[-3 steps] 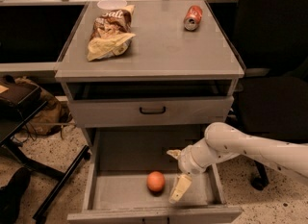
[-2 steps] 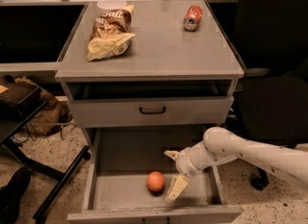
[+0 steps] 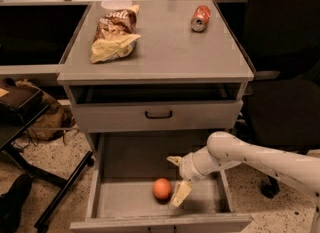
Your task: Pick orange from middle drawer and place on counter
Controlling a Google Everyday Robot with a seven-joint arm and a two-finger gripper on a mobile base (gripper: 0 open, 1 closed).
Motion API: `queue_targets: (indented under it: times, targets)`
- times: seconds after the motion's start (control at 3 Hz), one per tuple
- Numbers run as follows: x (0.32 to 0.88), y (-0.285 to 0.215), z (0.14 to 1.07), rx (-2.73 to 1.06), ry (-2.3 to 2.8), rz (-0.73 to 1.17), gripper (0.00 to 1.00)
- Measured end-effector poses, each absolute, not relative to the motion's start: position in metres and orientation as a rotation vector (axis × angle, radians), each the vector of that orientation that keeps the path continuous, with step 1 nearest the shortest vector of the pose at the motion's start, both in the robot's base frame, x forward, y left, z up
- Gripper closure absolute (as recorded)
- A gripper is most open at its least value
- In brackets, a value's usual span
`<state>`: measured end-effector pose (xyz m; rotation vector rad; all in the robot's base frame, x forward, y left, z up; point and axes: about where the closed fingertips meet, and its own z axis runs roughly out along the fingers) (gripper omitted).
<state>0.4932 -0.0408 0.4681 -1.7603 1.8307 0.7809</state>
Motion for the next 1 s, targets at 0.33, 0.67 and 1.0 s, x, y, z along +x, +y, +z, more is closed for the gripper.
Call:
queue_targets:
  times: [0.33, 0.67, 1.0]
  targets:
    - [0.502, -0.010, 0.421, -1.777, 1.755, 0.852, 0.00]
    - [0.502, -0.010, 0.421, -1.777, 1.755, 0.852, 0.00]
    - [0.501, -0.007, 0.411, -1.782, 1.759, 0.879, 0.00]
